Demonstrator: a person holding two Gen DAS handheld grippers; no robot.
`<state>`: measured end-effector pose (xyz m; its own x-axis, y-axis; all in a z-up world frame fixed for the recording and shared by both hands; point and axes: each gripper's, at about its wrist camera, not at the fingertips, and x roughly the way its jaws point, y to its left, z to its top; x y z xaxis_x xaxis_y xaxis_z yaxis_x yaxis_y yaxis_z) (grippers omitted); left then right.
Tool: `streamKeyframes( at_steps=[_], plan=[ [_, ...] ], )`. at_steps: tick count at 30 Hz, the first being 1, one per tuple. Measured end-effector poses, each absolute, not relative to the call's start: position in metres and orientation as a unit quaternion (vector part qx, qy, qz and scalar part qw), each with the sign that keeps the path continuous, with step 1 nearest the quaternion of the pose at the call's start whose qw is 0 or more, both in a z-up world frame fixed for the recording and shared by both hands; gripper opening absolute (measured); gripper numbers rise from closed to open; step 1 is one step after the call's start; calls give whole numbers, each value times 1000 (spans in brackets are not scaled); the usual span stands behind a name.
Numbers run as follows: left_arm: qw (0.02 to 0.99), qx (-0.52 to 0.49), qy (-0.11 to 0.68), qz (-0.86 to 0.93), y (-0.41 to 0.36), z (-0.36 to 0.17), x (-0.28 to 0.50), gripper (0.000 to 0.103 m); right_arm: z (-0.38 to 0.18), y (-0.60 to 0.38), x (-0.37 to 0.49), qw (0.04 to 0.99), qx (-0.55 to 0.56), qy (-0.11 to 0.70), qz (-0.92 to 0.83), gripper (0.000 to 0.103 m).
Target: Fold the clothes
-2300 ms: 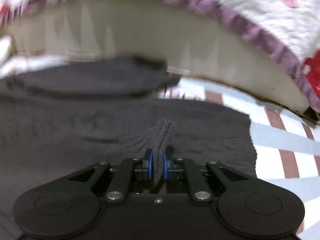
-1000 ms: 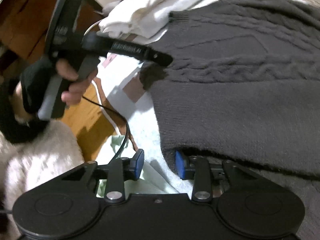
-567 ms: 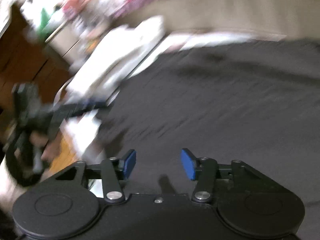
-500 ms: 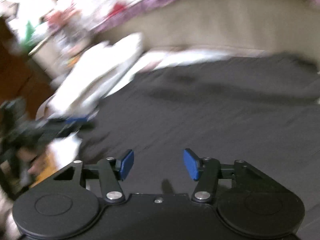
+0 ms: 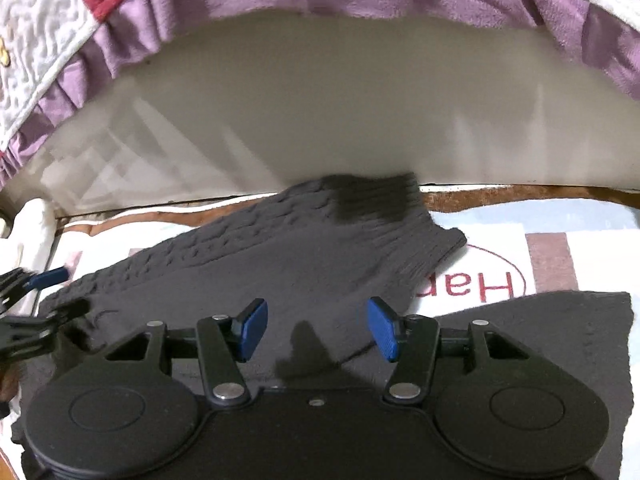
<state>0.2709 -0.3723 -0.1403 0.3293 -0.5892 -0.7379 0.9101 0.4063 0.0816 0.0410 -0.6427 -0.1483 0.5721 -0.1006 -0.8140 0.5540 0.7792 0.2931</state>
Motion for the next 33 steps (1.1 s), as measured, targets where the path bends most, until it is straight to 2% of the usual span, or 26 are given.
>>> streamKeyframes(
  at_steps=[2, 5, 9, 13, 14, 16, 17, 18, 19, 24, 27, 30, 33],
  plan=[
    [769, 255, 312, -496, -386, -145, 278, 67, -150, -644, 43, 848, 265, 419, -187, 61],
    [747, 267, 332, -510, -405, -157, 290, 77, -153, -644, 48, 851, 270, 415, -176, 61],
    [718, 286, 348, -531, -422, -170, 293, 79, -152, -635, 51, 855, 272, 417, -145, 61],
    [708, 278, 387, -521, -428, -180, 296, 95, -152, -620, 58, 858, 227, 446, -115, 61],
    [713, 269, 401, -509, -428, -180, 298, 96, -151, -616, 58, 860, 208, 453, -108, 61],
    [716, 272, 402, -503, -428, -180, 294, 90, -152, -609, 59, 861, 176, 466, -100, 61],
    [713, 272, 395, -511, -428, -177, 290, 68, -155, -606, 59, 859, 160, 476, -101, 61],
    [708, 267, 392, -523, -427, -173, 285, 31, -159, -604, 59, 856, 146, 485, -103, 61],
    [703, 258, 393, -534, -425, -169, 280, 16, -162, -602, 57, 856, 135, 489, -105, 61],
    [707, 165, 392, -565, -390, -157, 263, 14, -168, -603, 49, 862, 167, 466, -108, 61],
    [737, 99, 335, -579, -345, -134, 247, 14, -167, -605, 50, 867, 178, 449, -121, 61],
    [744, 79, 292, -595, -299, -111, 218, 14, -164, -605, 51, 869, 165, 442, -148, 61],
    [740, 63, 299, -599, -252, -103, 182, 14, -153, -608, 44, 875, 202, 413, -151, 61]
  ],
)
